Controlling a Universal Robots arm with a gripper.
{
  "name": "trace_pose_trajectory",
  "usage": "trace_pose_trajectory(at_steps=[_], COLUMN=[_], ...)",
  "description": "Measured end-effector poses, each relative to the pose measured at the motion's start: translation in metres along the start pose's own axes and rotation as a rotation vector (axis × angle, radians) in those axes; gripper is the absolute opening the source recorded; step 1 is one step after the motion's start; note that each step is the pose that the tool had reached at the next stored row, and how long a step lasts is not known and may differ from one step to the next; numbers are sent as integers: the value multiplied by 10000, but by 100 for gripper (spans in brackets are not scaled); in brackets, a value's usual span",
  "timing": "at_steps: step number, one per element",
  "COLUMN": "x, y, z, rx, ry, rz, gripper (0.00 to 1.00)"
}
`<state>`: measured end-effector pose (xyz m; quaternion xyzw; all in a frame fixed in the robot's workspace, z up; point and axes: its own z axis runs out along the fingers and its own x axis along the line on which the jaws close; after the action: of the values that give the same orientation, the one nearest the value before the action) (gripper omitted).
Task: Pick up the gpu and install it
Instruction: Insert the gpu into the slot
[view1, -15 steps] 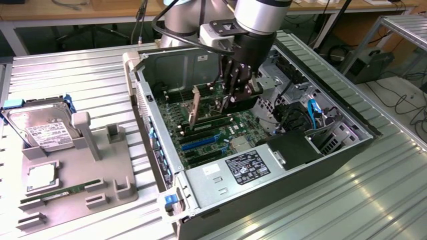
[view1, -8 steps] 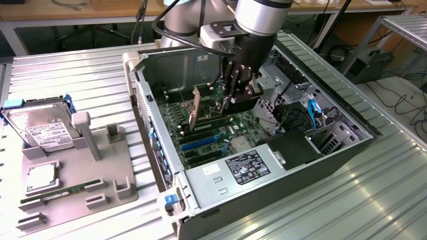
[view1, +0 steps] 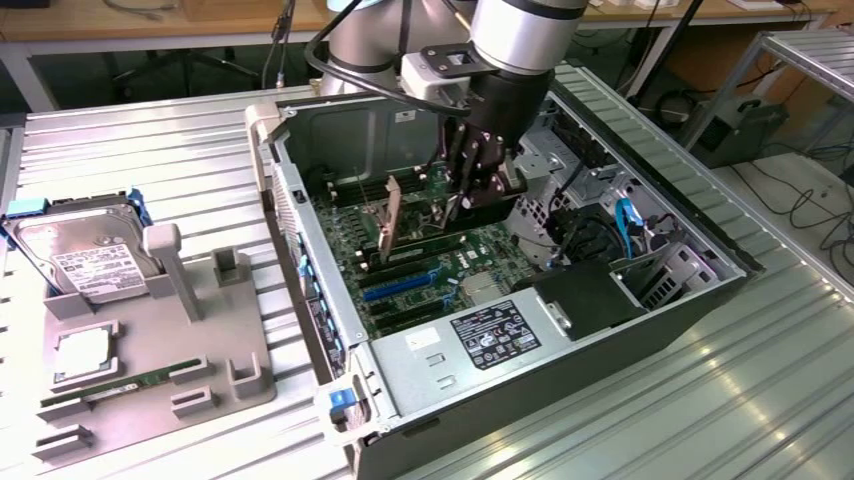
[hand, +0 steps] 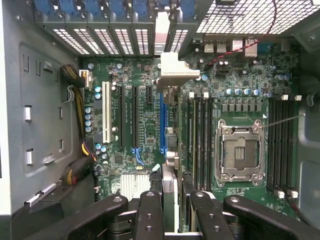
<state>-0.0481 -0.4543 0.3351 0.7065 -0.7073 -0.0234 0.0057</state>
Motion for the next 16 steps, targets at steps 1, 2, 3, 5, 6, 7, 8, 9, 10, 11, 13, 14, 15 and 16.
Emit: trace_pose_trajectory(at_steps=[1,2,3,5,6,7,8,9,10,11,13,14,15,16], x=[2,4,7,13,16,18,20,22,24,26,30,31,33,35], y=[0,0,0,0,0,0,0,0,0,-1,-1,-1,-1,-1], z=[1,3,4,8,9,11,12,13,15,16,18,20,21,22], rx=[0,0,0,0,0,0,0,0,0,0,0,0,0,0], ry=[0,0,0,0,0,0,1,0,0,0,0,0,0,0], rz=[0,0,0,0,0,0,0,0,0,0,0,1,0,0], gripper=[26,26,26,26,26,26,26,26,26,26,26,26,26,26])
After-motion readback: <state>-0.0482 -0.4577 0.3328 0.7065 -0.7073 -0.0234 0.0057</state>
